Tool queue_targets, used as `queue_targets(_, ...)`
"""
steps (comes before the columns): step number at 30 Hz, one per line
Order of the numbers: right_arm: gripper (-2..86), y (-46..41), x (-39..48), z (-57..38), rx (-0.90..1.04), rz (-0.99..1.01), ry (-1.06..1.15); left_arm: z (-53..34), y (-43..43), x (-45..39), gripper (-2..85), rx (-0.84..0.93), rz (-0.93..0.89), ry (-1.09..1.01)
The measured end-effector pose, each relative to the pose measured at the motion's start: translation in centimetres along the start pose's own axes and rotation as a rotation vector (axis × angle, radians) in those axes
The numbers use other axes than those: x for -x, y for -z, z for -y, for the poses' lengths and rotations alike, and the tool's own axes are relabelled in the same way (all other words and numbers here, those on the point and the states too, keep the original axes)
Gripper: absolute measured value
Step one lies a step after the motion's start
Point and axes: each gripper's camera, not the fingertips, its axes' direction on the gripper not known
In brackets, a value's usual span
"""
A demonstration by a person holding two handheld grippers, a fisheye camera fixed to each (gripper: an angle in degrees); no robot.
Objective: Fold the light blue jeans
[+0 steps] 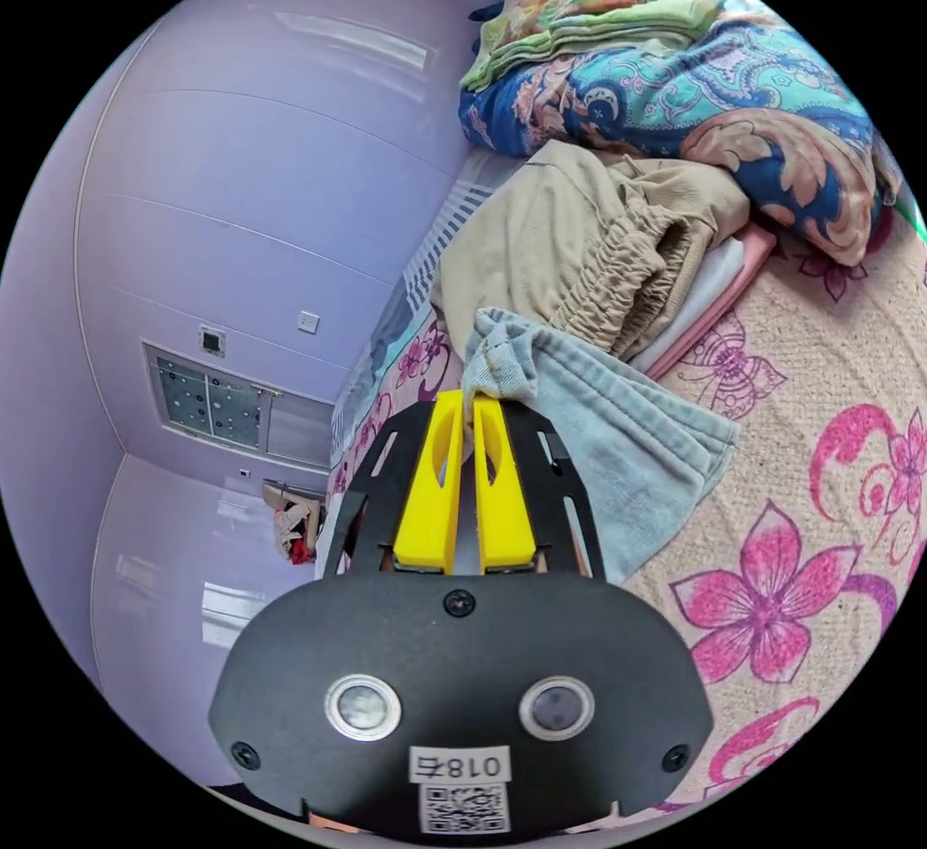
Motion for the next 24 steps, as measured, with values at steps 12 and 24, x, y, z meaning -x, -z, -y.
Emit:
queue_targets(12, 3.8, -3.7, 6.2, 7.3, 0.114, -0.125, 0.065, 1.7, -1.9, -3.4, 2.1, 0.001, -0.134, 0.028)
queue_targets(24, 11.7, 5.1, 7.3, 7.3, 0.329, 0.005, 0.294, -11.5, 6.0, -24.0, 10.1, 0.197, 0.078, -0.711)
